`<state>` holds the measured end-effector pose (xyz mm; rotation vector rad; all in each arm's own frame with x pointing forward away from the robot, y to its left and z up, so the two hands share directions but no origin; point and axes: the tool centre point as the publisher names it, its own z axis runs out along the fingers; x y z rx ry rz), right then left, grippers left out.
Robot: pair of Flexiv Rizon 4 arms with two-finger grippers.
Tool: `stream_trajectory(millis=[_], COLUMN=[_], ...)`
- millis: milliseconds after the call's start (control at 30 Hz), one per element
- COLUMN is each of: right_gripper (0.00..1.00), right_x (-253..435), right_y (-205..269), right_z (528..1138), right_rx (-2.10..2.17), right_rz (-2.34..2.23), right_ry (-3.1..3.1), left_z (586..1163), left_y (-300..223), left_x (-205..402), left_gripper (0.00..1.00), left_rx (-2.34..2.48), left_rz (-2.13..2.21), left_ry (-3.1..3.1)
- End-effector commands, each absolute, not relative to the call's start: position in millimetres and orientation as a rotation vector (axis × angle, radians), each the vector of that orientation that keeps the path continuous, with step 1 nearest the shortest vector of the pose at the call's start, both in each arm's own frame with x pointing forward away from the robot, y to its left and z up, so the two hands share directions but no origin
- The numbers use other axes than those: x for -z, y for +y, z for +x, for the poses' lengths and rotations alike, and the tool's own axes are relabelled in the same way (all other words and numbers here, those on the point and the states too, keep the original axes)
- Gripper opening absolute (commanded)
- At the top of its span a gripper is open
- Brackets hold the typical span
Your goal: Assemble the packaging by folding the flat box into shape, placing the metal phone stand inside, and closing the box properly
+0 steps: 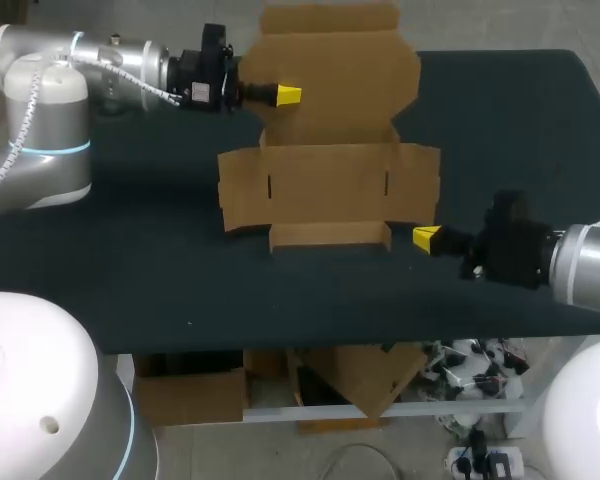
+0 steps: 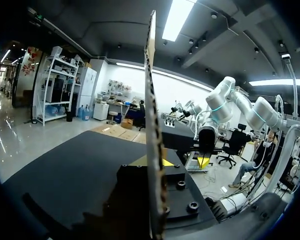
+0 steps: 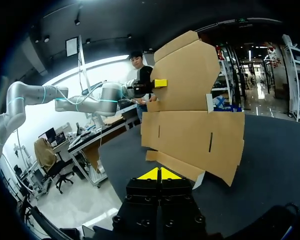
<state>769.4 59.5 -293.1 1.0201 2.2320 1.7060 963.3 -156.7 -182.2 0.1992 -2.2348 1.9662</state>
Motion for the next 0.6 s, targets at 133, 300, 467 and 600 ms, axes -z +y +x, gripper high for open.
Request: stream_trajectory(millis=[133,300,467,600], right_gripper=[0.00,0.00,0.00,0.00], right_x=[305,309,313,317], right_y=[80,89,96,103], right_z=[782,787,790,789], right_rx=[-1.697,-1.700,-1.678,-1.661], right_rz=[1.008,0.998,0.998,1.003], right_ry=[2.240,2.246,2.245,2.226], left_z=[964,964,964,964], left_y=[-154,-153,-153,-153], left_x=[192,196,198,197], left_gripper=[0.00,0.00,0.00,0.00], left_rx=[-1.985,-1.995,-1.996,-1.994], left_rz=[0.167,0.162,0.155,0.145], left_ry=[-2.223,-2.222,-2.221,-2.222])
